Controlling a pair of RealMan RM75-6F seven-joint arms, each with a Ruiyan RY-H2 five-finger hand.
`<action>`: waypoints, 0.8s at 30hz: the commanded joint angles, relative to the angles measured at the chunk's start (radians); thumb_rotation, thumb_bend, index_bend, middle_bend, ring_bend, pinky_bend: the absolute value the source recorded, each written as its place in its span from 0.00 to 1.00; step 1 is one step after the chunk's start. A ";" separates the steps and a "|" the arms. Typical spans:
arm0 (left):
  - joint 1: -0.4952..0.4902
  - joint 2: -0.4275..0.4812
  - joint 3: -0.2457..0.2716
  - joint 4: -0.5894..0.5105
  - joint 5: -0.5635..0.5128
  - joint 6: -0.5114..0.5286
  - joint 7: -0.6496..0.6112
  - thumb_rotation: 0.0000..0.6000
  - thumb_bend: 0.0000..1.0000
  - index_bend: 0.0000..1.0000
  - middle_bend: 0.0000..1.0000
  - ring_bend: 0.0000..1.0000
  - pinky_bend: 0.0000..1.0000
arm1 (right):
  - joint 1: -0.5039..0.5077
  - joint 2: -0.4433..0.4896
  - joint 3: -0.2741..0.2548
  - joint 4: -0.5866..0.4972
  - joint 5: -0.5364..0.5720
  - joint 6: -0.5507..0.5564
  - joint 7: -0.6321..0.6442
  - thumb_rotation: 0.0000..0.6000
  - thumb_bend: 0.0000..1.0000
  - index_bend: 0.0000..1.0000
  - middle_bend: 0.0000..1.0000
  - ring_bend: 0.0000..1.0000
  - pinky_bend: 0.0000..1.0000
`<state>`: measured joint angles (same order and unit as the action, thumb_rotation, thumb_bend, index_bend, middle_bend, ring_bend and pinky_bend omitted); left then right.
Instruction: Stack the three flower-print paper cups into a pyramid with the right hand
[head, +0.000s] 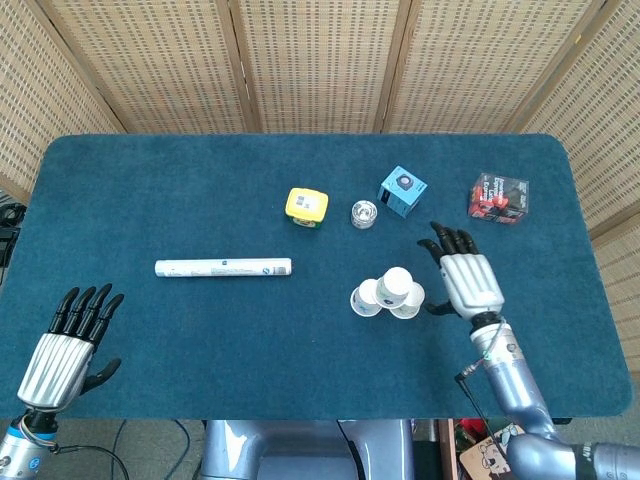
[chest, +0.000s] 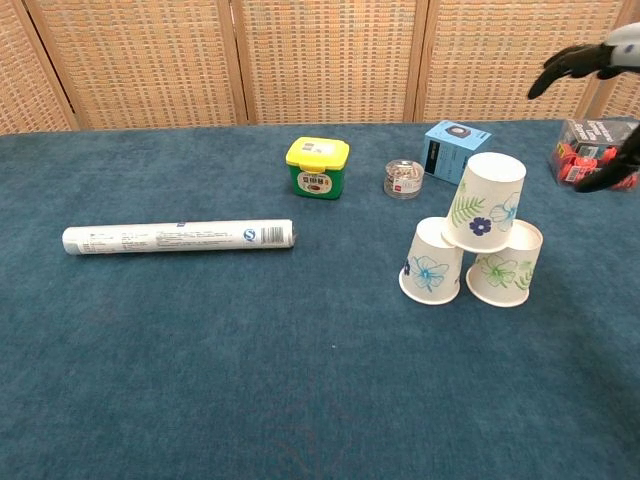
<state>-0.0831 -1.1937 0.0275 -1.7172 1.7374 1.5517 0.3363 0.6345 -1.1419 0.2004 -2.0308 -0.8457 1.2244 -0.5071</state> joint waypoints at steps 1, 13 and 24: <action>0.001 0.001 0.001 -0.002 0.001 0.001 -0.001 1.00 0.21 0.00 0.00 0.00 0.00 | -0.087 0.067 -0.045 -0.020 -0.139 0.062 0.082 1.00 0.12 0.20 0.00 0.00 0.00; 0.001 -0.006 0.004 0.001 0.003 -0.008 0.012 1.00 0.21 0.00 0.00 0.00 0.00 | -0.379 -0.012 -0.240 0.313 -0.760 0.427 0.403 1.00 0.12 0.11 0.00 0.00 0.00; 0.003 -0.006 0.003 0.007 -0.001 -0.006 0.011 1.00 0.21 0.00 0.00 0.00 0.00 | -0.506 -0.037 -0.302 0.372 -0.879 0.520 0.335 1.00 0.12 0.11 0.00 0.00 0.00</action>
<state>-0.0800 -1.1994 0.0300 -1.7096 1.7365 1.5451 0.3472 0.1327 -1.1771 -0.0996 -1.6599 -1.7215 1.7452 -0.1689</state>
